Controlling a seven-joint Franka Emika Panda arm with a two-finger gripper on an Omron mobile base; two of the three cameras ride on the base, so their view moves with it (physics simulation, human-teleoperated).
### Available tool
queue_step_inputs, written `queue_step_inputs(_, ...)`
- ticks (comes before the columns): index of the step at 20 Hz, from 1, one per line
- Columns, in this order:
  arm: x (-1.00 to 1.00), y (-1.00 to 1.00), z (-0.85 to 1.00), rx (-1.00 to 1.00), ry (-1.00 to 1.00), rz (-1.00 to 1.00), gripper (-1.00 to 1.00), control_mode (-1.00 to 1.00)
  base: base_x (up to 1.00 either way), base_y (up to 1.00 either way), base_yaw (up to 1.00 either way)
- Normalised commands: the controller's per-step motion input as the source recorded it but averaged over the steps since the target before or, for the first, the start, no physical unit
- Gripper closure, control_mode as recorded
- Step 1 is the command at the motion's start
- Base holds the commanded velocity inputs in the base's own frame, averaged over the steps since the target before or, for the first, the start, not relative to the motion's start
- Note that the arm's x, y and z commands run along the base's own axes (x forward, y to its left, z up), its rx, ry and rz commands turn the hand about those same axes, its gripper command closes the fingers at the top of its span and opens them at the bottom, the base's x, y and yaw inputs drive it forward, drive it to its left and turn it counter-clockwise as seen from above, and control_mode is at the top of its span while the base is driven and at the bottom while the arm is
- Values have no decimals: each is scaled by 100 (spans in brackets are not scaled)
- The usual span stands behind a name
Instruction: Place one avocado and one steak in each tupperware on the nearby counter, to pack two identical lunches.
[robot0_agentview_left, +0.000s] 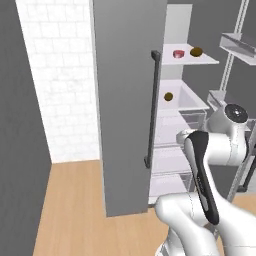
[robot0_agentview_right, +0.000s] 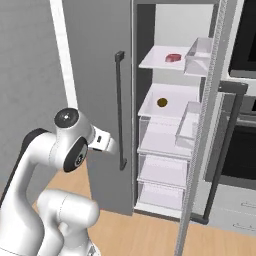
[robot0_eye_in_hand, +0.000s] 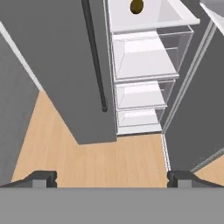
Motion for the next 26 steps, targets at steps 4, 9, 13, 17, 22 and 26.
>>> queue_step_inputs(4, 0, 0, 0, 0, 0, 0, -100, 100, 98, -15, 0)
queue_step_inputs(9, 0, 0, 0, 0, 0, 0, -100, 100, 54, -66, 0)
queue_step_inputs(13, 0, 0, 0, 0, 0, 0, -100, 100, 38, -24, -1)
queue_step_inputs(17, 0, 0, 0, 0, 0, 0, -100, 100, 13, -49, 0)
queue_step_inputs(22, 0, 0, 0, 0, 0, 0, -100, 100, 25, -31, 0)
queue_step_inputs(26, 0, 0, 0, 0, 0, 0, -100, 100, 37, -33, -1)
